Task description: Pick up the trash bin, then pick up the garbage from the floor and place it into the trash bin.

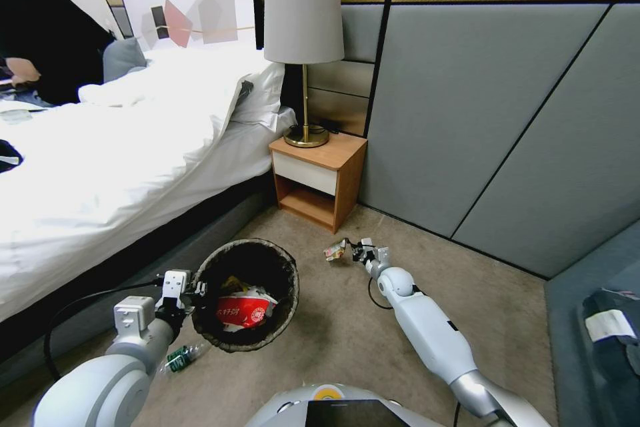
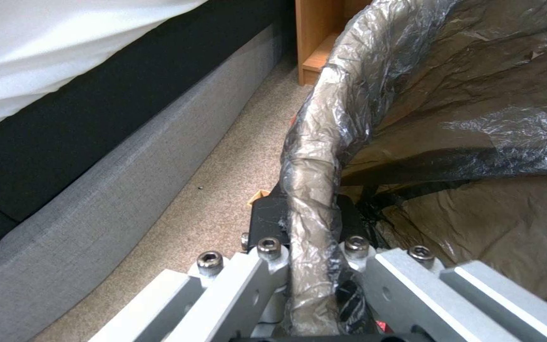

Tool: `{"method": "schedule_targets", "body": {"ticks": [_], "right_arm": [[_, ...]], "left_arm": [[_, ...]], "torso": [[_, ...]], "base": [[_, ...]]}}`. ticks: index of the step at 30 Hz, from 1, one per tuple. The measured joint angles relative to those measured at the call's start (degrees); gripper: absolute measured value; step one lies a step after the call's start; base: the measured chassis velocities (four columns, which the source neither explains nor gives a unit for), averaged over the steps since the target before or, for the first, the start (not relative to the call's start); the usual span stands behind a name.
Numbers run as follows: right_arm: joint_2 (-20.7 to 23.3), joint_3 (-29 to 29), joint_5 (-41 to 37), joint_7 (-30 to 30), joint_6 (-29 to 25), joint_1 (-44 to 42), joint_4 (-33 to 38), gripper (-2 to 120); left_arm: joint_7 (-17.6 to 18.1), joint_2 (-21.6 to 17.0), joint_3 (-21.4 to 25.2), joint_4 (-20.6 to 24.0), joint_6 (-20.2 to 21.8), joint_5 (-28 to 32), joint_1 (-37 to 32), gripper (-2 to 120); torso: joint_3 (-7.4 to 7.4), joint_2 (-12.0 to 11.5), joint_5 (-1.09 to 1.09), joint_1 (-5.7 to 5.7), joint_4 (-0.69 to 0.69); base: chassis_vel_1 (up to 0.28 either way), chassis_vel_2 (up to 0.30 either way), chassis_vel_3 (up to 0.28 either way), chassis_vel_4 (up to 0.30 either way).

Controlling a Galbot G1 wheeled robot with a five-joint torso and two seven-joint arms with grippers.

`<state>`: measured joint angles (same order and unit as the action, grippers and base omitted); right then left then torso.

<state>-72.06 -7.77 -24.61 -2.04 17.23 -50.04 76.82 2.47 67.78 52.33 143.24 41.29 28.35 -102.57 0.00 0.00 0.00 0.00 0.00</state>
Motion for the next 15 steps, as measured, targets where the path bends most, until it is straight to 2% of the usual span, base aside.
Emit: {"method": "schedule_targets", "body": {"ticks": [7,15], "right_arm": [[1.92,-0.43,-1.11,0.94,0.98,-1.29,6.92,0],[5.91,-0.44,-3.82,2.65,3.38,-1.91,17.96,0]], "left_arm": [[-0.03,-0.15,0.01,0.0,0.04,0.31,0.23,0],[-0.03,-0.17,0.07,0.0,0.09,0.51,0.32,0]], "torso": [[0.0,0.0,0.0,0.0,0.0],[0.0,0.0,0.0,0.0,0.0]], "base": [[0.0,0.0,0.0,0.0],[0.0,0.0,0.0,0.0]]}}
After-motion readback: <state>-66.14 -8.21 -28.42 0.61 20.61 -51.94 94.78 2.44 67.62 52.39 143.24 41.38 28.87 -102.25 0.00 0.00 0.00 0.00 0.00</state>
